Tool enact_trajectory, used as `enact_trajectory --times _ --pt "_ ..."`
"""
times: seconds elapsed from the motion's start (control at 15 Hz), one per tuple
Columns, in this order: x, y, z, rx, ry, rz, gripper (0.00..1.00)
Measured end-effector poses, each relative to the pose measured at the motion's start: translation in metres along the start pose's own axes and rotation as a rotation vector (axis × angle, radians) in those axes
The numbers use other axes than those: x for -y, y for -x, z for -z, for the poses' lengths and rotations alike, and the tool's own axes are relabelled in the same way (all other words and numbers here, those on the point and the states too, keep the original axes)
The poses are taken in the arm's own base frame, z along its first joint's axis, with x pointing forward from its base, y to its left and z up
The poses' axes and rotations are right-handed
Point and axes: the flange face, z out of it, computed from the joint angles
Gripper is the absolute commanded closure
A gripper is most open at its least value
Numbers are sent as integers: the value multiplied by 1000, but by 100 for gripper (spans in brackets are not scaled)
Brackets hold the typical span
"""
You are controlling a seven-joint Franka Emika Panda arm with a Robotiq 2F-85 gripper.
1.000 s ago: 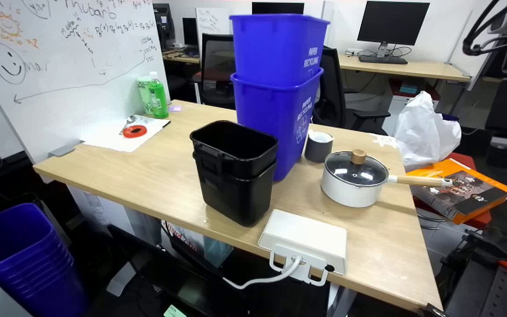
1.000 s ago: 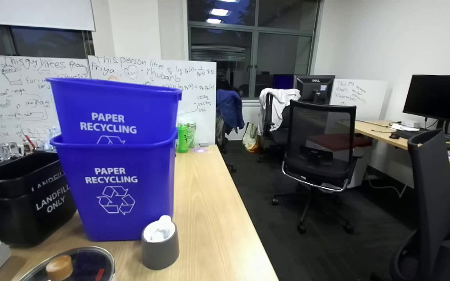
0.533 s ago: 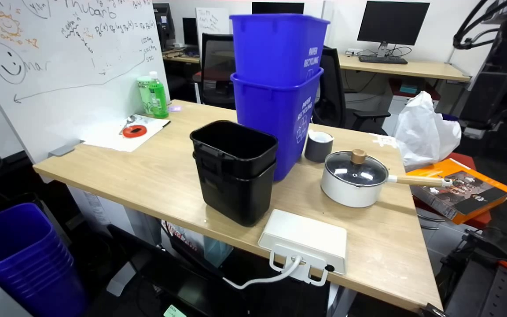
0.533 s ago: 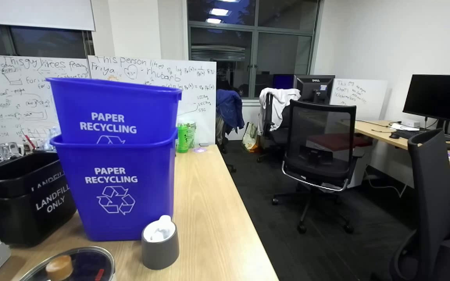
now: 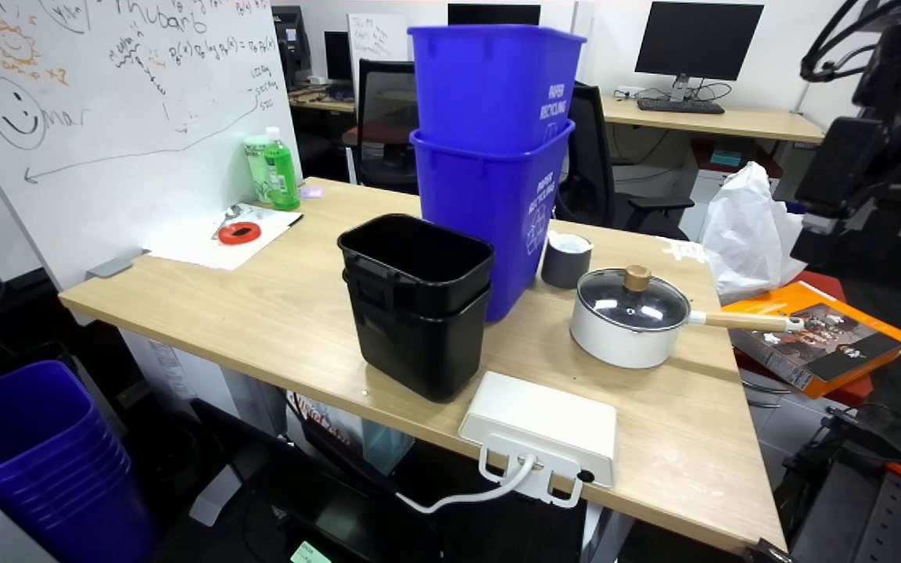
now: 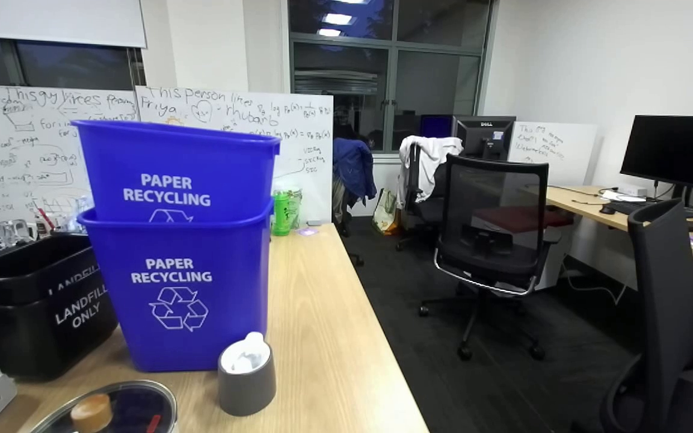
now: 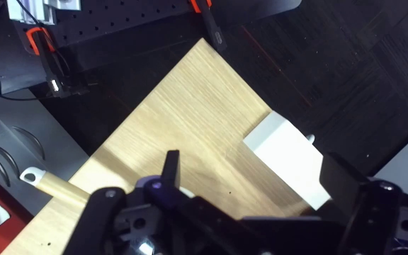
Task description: Unstack the blue bins
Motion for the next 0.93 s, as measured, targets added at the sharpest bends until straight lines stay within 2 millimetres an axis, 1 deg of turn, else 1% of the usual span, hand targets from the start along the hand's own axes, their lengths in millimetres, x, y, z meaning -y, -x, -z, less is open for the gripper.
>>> enact_trajectory --times 0.13,0.27,0.47,0.67,0.73,0.93 --pt "-2 -13 2 -71 15 -21 0" --pt "-9 -33 2 -137 53 -59 0" --pt "-26 -75 3 -224 107 -159 0" --pt "-34 -124 15 -297 109 -236 0" --pt "-34 -131 16 -294 107 -242 0" --pt "-33 -127 15 -294 107 -236 0"
